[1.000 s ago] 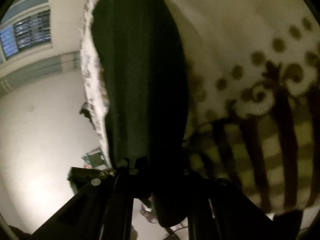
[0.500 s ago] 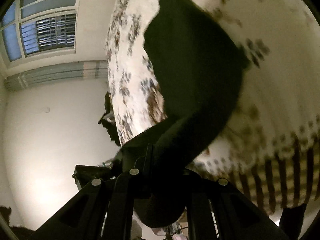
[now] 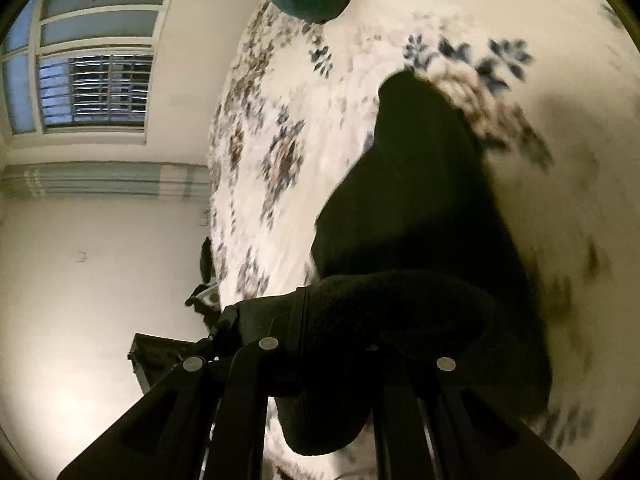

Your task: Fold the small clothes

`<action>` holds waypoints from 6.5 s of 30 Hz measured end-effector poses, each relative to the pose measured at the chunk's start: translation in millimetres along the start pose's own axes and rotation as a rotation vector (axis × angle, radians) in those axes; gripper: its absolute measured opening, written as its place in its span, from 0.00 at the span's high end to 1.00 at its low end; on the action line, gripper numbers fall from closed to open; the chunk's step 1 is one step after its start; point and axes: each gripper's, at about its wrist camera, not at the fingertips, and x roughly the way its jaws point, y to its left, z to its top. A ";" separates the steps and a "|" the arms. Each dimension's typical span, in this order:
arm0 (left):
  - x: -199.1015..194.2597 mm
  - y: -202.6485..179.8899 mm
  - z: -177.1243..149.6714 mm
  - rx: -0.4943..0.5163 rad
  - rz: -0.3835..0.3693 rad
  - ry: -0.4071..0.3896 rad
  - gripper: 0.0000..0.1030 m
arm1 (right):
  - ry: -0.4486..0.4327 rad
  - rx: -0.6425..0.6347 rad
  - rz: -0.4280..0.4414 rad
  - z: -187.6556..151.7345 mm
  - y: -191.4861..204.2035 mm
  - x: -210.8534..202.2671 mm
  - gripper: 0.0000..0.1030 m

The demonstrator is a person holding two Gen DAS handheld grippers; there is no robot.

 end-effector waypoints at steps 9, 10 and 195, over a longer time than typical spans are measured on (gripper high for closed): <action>17.2 60.4 65.5 -0.223 -0.048 -0.100 0.34 | 0.055 0.076 0.037 110.1 -28.0 80.3 0.34; 12.3 61.3 66.8 -0.210 -0.024 -0.103 0.34 | 0.025 0.054 0.068 116.1 -24.3 73.7 0.23; -8.4 79.3 -6.5 -0.032 0.614 0.015 0.89 | 0.079 -0.486 -0.469 46.7 -22.9 69.5 0.92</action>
